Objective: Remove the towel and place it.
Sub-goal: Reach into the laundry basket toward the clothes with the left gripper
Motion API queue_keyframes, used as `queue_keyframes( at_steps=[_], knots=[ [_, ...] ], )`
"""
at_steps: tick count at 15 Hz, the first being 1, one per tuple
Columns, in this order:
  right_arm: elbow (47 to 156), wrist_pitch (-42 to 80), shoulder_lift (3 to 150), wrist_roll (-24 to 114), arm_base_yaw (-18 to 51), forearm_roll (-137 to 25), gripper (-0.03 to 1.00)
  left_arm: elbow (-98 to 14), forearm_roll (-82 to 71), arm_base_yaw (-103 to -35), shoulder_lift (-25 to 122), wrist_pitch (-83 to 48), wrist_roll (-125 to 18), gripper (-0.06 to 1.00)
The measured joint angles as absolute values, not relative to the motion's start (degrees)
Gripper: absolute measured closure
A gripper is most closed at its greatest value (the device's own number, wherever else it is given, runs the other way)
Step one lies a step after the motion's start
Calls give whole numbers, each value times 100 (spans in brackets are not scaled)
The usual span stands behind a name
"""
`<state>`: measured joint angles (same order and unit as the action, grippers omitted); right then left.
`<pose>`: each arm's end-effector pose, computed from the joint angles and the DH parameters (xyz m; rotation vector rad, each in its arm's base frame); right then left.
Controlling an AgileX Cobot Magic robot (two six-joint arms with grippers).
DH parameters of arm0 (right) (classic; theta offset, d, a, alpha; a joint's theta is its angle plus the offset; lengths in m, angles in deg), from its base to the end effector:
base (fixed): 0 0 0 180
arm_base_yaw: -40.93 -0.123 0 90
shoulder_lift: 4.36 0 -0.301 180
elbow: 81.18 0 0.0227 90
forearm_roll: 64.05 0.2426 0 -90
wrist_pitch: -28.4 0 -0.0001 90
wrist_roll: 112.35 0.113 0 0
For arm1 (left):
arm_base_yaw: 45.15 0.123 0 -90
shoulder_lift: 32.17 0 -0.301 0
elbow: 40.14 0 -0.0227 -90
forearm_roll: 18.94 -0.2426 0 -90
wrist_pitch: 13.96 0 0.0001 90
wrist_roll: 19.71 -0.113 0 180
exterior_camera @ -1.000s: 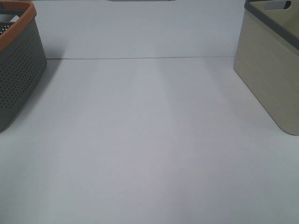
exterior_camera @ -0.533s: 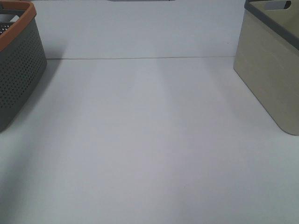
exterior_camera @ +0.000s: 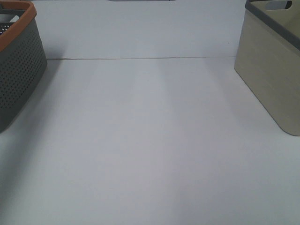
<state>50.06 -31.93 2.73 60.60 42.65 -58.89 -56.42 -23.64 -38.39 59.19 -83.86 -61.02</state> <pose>-0.0093 0.0091 0.2655 -0.0983 2.0221 0.0107 0.2973 0.0440 0.4161 0.7721 2.4658 0.4335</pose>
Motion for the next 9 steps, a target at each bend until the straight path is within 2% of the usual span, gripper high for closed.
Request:
queue_keyframes(
  at_steps=[5,6,9],
  knots=[
    [5006,-3193,273,6060,4265,-5889,27,-5906,-1980,-3157,7260,-8203,-7317,-5],
    [5006,-3193,273,6060,4265,-5889,27,-5906,-1614,-2934,7684,-7572,-7798,-5],
    [5006,-3193,273,6060,4265,-5889,27,-5992,-1316,-2739,8326,-6936,-8388,-5]
  ],
)
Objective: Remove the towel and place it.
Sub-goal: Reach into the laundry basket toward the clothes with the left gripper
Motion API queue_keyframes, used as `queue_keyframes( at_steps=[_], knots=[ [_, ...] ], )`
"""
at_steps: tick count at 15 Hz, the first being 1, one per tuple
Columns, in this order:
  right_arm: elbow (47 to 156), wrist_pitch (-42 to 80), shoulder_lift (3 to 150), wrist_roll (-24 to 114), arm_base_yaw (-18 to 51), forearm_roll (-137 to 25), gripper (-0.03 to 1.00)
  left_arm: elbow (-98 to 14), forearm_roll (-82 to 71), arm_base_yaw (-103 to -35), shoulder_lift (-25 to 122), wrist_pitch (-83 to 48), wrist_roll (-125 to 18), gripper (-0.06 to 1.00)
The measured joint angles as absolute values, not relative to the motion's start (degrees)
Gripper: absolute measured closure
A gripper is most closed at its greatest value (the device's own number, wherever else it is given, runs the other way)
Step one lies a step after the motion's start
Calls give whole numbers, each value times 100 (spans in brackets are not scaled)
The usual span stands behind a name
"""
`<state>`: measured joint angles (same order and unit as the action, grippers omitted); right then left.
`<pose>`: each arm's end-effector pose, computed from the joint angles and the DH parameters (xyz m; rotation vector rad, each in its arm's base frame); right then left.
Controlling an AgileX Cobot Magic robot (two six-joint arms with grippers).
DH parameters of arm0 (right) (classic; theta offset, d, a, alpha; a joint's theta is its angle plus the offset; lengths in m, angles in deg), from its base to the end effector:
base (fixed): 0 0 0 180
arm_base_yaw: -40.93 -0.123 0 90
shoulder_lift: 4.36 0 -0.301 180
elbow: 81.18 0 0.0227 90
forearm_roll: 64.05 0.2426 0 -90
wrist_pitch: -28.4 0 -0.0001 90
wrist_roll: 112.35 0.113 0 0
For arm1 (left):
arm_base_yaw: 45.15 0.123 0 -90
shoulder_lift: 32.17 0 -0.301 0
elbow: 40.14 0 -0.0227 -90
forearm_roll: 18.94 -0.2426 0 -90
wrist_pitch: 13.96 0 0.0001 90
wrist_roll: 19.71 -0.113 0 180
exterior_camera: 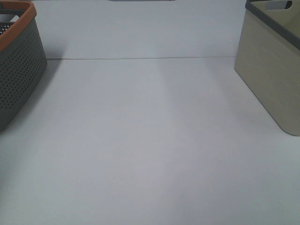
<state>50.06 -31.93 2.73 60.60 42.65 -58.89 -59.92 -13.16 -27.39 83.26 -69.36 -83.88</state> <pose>-0.0093 0.0091 0.2655 -0.0983 2.0221 0.0107 0.4100 0.1215 0.2951 1.0100 2.4777 0.3539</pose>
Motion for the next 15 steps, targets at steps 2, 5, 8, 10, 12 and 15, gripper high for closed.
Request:
queue_keyframes(
  at_steps=[2,5,8,10,12,15],
  knots=[
    [5006,-3193,273,6060,4265,-5889,27,-6278,-1247,-2716,8801,-6902,-8566,-5],
    [5006,-3193,273,6060,4265,-5889,27,-7281,-1018,-2716,9741,-6885,-8612,-5],
    [5006,-3193,273,6060,4265,-5889,27,-8209,-892,-2791,10480,-7154,-8629,-5],
    [5006,-3193,273,6060,4265,-5889,27,-8541,-857,-2888,10898,-7435,-8657,-4],
    [5006,-3193,273,6060,4265,-5889,27,-8541,-852,-2888,11030,-7498,-8818,-4],
    [5006,-3193,273,6060,4265,-5889,27,-8558,-846,-2888,11099,-7526,-8927,0]
  ],
)
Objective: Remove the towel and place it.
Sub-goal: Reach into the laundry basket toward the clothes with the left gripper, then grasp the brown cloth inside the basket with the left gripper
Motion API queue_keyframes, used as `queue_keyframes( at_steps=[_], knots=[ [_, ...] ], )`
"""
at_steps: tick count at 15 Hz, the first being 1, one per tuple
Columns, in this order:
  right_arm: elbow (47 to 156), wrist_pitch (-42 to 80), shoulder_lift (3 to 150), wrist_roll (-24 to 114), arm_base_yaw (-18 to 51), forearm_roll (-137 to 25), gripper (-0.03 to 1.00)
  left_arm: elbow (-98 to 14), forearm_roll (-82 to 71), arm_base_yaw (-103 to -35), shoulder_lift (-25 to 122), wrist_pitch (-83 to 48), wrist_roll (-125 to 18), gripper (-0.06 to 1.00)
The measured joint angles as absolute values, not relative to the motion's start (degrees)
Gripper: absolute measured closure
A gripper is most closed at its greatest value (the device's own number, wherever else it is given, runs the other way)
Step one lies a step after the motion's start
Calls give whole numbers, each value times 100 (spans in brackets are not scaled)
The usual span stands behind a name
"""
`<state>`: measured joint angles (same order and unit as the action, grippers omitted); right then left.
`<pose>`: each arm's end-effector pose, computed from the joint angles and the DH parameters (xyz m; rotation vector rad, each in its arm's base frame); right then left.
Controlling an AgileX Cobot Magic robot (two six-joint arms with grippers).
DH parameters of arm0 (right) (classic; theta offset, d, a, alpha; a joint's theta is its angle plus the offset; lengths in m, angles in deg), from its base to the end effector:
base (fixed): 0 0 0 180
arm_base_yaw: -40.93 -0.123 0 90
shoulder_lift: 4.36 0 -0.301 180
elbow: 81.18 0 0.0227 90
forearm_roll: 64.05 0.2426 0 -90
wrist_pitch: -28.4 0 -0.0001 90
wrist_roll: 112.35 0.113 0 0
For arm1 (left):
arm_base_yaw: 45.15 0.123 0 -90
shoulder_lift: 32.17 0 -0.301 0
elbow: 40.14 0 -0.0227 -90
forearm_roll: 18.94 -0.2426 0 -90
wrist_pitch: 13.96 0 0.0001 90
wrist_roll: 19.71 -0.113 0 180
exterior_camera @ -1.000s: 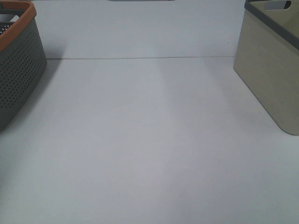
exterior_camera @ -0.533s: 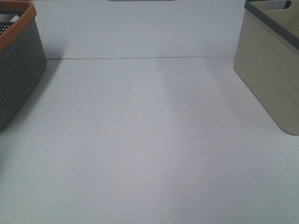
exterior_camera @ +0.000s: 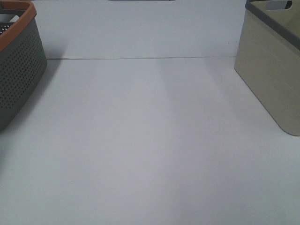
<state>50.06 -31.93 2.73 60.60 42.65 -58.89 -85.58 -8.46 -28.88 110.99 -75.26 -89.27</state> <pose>-0.0093 0.0091 0.2655 -0.0983 2.0221 0.0107 0.5090 0.1298 0.1895 1.1613 2.4932 0.1682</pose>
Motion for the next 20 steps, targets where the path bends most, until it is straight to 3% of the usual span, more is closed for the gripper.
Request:
queue_keyframes(
  at_steps=[5,8,20],
  knots=[
    [5006,-3193,273,6060,4265,-5889,27,-8570,-846,-2888,11099,-7624,-8932,13],
    [5006,-3193,273,6060,4265,-5889,27,-8570,-846,-2888,11099,-7658,-8938,27],
    [5006,-3193,273,6060,4265,-5889,27,-8570,-668,-2888,11099,-7738,-8291,31]
  ],
)
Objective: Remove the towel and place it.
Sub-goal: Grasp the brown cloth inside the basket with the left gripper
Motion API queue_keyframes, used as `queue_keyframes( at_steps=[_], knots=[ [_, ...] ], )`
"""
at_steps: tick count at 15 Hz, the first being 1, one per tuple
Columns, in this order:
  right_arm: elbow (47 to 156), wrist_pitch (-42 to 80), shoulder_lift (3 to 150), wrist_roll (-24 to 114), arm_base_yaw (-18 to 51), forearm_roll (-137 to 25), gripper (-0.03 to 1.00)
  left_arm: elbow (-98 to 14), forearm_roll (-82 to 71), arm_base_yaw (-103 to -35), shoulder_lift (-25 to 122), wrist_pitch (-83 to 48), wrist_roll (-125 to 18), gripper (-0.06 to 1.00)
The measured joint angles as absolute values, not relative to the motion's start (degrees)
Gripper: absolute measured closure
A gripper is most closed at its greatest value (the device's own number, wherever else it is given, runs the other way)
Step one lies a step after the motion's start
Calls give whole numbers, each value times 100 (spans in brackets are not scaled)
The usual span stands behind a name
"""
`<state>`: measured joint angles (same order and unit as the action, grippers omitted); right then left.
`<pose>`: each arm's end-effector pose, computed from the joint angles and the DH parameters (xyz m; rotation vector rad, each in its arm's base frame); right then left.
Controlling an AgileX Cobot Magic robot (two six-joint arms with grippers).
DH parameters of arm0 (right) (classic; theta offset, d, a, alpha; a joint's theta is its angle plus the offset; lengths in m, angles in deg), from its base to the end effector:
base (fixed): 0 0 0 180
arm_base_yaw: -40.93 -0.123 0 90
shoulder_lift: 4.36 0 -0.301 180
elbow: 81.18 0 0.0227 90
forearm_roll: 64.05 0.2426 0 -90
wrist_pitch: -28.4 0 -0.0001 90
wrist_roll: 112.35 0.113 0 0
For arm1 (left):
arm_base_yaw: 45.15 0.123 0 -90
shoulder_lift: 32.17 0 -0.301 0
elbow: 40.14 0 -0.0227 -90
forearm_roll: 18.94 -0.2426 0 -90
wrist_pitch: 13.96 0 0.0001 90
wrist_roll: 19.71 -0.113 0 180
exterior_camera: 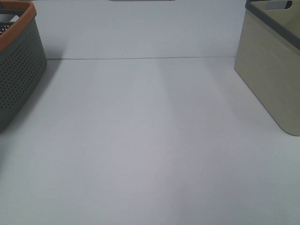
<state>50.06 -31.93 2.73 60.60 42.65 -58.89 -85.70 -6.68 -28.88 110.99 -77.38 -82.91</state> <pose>-0.0093 0.0091 0.2655 -0.0983 2.0221 0.0107 0.5065 0.1254 0.1893 1.0158 2.5615 0.0739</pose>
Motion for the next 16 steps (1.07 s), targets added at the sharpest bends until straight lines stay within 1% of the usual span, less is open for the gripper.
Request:
queue_keyframes(
  at_steps=[1,3,4,7,8,12,16],
  knots=[
    [5006,-3193,273,6060,4265,-5889,27,-8570,-714,-2888,11099,-7738,-8285,36],
    [5006,-3193,273,6060,4265,-5889,27,-8570,-834,-2888,11099,-7738,-8285,51],
    [5006,-3193,273,6060,4265,-5889,27,-8570,-857,-2888,11099,-7744,-8285,55],
    [5006,-3193,273,6060,4265,-5889,27,-8570,-949,-2900,11099,-7842,-8285,88],
    [5006,-3193,273,6060,4265,-5889,27,-8570,-972,-2923,11099,-7847,-8291,94],
    [5006,-3193,273,6060,4265,-5889,27,-8570,-1149,-3077,11065,-7945,-8107,94],
    [5006,-3193,273,6060,4265,-5889,27,-8570,-1339,-3094,10595,-8283,-7672,94]
  ],
)
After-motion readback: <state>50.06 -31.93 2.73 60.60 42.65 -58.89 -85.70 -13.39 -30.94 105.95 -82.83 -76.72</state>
